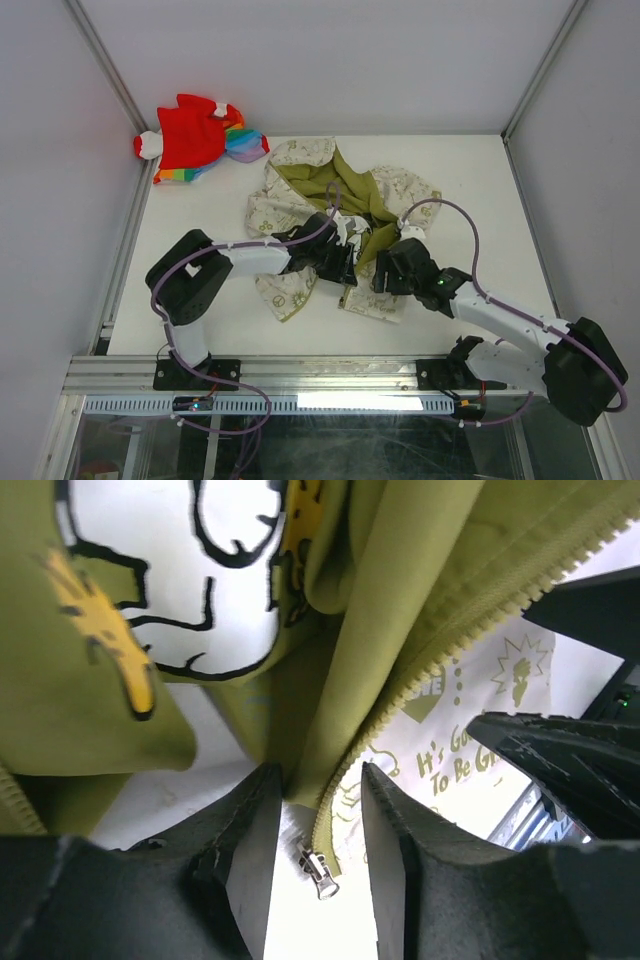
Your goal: Zip up the jacket
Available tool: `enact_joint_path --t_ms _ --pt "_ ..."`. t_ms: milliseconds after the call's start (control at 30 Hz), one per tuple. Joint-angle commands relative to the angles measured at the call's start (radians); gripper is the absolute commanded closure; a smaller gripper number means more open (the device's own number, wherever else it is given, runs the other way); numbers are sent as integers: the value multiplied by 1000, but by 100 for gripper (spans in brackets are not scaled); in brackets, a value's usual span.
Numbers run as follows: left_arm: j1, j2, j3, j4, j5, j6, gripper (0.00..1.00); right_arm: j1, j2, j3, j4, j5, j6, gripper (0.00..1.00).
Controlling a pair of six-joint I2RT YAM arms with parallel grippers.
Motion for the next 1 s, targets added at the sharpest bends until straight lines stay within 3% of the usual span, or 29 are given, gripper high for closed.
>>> enact_joint_path --t_ms 0,533,967 --pt "-21 -66 -9 34 49 6 61 -6 -57 -9 60 30 11 32" --pt "-58 -142 -160 97 28 -149 58 -9 -70 -29 80 20 15 31" --pt "-64 -9 -46 133 48 -101 73 -13 -54 -49 117 1 24 31"
